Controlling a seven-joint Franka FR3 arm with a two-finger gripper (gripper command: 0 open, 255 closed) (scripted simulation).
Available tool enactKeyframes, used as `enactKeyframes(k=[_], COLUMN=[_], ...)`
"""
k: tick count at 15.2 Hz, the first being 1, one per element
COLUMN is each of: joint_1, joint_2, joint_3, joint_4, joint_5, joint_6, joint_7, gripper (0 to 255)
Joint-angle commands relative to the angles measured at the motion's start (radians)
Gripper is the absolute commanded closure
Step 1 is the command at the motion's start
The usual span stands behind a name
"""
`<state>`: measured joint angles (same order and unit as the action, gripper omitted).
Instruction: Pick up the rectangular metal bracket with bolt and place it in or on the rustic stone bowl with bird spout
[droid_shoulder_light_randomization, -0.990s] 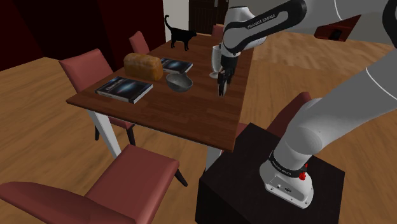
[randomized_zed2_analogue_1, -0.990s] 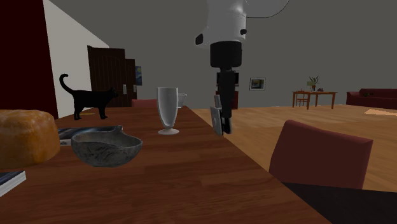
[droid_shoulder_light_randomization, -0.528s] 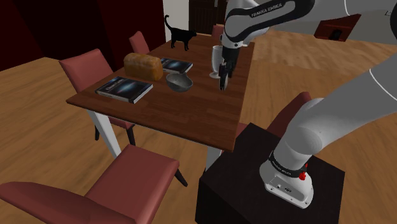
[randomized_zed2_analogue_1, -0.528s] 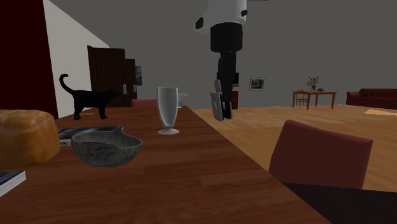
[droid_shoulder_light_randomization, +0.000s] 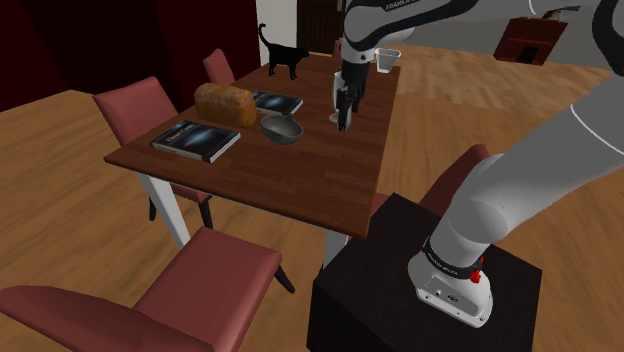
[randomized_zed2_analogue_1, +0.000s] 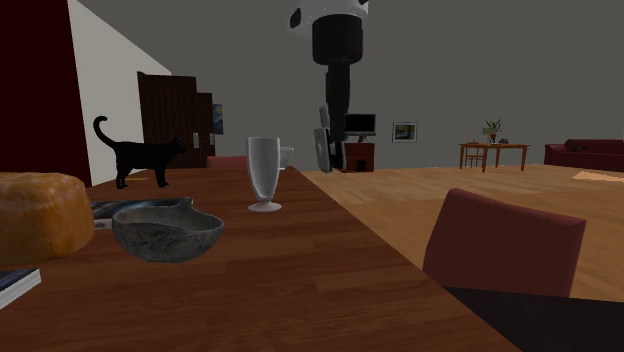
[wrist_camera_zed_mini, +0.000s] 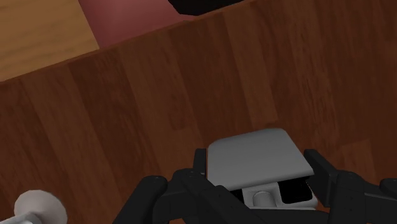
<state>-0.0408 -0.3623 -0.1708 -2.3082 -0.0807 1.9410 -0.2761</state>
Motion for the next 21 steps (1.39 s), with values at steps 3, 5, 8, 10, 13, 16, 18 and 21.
enactKeyframes(k=[3, 5, 8, 10, 13, 16, 18, 21], joint_1=[0.017, 0.024, 0.030, 0.033, 0.033, 0.028, 0.022, 0.016], joint_2=[0.156, 0.234, 0.352, 0.432, 0.556, 0.690, 0.789, 0.887], joint_3=[0.001, 0.003, 0.007, 0.009, 0.013, 0.019, 0.023, 0.028], joint_4=[0.156, 0.241, 0.377, 0.476, 0.640, 0.829, 0.977, 1.104], joint_5=[0.027, 0.042, 0.063, 0.077, 0.097, 0.115, 0.128, 0.138], joint_6=[-0.003, -0.010, -0.030, -0.050, -0.091, -0.148, -0.198, -0.227], joint_7=[0.000, 0.001, 0.002, 0.002, 0.003, 0.006, 0.009, 0.013], gripper=[255, 255, 255, 255, 255, 255, 255, 255])
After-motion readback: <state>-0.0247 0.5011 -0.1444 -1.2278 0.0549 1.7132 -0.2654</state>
